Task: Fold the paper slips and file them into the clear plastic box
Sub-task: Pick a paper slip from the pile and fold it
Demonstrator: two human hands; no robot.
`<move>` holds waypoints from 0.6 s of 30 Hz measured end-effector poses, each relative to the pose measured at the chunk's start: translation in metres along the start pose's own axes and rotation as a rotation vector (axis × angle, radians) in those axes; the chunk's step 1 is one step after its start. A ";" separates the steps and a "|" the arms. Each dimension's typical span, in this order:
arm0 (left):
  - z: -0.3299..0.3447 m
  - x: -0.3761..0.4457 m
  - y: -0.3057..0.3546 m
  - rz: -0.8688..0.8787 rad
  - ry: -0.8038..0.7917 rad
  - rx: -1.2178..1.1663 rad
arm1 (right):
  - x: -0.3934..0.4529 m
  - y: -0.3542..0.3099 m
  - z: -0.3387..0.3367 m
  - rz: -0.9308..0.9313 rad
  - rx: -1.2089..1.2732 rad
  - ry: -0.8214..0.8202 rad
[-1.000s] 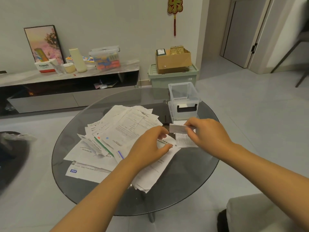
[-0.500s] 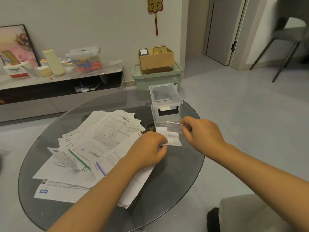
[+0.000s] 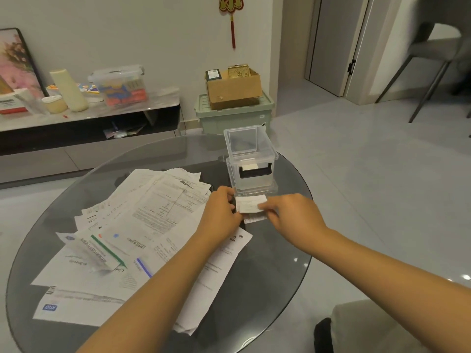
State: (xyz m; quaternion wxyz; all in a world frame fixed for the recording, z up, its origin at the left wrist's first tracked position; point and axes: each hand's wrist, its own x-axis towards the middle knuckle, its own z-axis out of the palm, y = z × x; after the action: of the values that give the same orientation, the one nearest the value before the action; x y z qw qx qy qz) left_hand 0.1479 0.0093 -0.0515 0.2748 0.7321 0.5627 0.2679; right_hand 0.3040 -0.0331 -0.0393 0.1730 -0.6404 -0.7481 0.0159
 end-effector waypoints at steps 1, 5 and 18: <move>-0.001 0.000 0.001 -0.011 -0.025 -0.007 | -0.001 0.000 0.004 -0.005 -0.040 -0.041; -0.007 -0.001 0.002 -0.059 -0.074 -0.108 | 0.000 0.001 0.014 -0.042 -0.106 -0.104; -0.004 -0.002 0.009 -0.058 -0.152 0.058 | 0.014 0.006 0.010 0.190 0.338 -0.150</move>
State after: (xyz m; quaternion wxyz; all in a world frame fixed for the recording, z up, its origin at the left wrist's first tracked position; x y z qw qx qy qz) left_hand 0.1504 0.0058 -0.0426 0.3030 0.7413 0.5688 0.1873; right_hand 0.3056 -0.0164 -0.0470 0.2196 -0.6668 -0.6820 0.2050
